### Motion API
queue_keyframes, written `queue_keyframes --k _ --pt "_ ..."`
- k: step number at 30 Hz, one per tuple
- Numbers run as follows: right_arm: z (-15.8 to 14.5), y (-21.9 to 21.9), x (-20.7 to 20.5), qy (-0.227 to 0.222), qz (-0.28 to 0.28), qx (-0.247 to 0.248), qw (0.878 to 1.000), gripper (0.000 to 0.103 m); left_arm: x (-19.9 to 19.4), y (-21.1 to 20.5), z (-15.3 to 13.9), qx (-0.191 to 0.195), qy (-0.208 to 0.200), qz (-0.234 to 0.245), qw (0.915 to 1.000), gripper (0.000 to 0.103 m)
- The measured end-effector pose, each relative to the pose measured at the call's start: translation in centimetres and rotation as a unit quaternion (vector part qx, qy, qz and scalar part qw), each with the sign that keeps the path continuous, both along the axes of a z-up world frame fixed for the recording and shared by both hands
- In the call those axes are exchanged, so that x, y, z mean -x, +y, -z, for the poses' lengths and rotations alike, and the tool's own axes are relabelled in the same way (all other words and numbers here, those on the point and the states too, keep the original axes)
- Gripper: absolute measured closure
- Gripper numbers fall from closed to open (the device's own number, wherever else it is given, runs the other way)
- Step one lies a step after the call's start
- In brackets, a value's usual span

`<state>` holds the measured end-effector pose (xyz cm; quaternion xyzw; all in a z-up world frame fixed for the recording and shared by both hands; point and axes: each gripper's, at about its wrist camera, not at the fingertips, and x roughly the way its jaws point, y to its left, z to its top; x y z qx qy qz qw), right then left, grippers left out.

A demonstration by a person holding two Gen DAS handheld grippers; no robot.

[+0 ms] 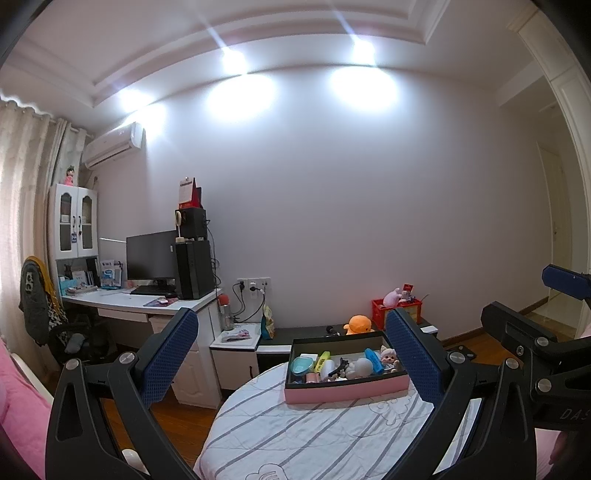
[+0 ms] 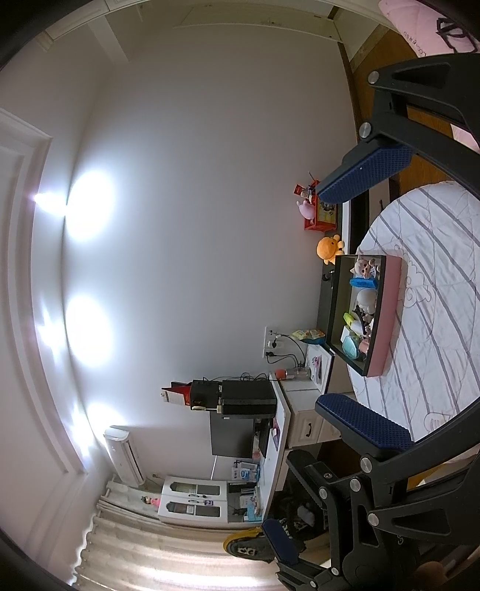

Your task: Organize rigid objects

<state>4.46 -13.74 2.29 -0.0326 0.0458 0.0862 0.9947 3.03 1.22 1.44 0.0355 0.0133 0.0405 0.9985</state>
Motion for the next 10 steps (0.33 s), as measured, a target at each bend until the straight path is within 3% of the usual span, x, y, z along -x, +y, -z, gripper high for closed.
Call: queue_keyframes --k 10 --pt "0.03 0.08 -0.01 0.003 0.003 0.0 1.0 0.0 0.32 0.14 0.0 -0.003 -0.001 0.0 1.0 0.0"
